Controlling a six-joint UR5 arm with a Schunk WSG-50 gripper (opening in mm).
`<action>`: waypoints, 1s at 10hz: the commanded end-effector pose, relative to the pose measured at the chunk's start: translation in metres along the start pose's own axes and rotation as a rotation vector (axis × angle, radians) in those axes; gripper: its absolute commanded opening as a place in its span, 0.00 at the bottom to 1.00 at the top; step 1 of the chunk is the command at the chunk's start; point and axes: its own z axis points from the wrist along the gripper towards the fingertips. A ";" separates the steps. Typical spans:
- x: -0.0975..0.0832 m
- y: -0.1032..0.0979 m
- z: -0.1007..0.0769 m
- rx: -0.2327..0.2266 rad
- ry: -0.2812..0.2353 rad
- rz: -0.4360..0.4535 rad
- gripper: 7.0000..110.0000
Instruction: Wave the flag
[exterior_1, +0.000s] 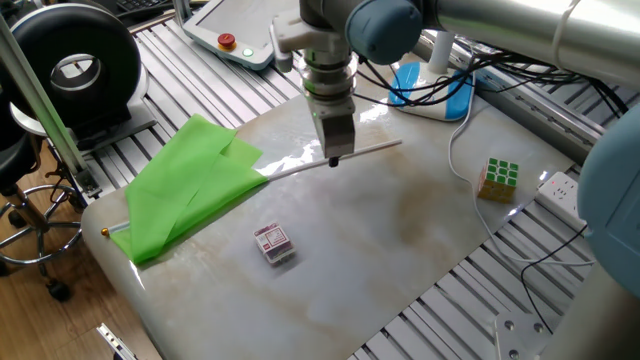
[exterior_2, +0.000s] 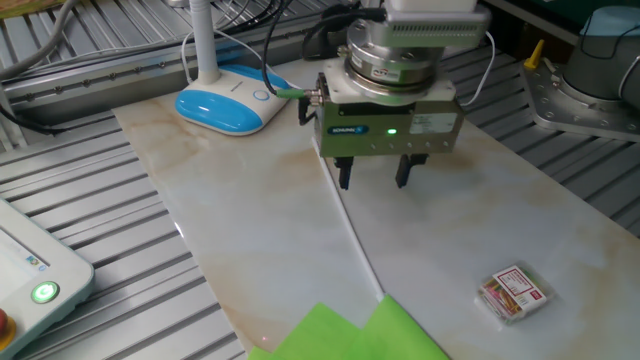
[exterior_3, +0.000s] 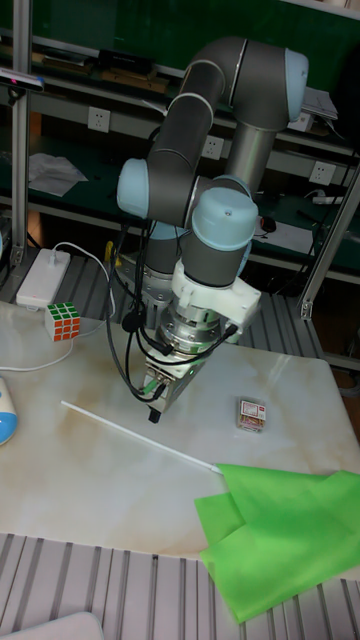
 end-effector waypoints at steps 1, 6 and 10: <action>-0.007 0.003 -0.001 -0.008 -0.014 0.015 0.57; -0.006 -0.001 0.002 -0.001 -0.021 0.001 0.57; 0.004 0.002 0.002 -0.014 0.019 -0.092 0.57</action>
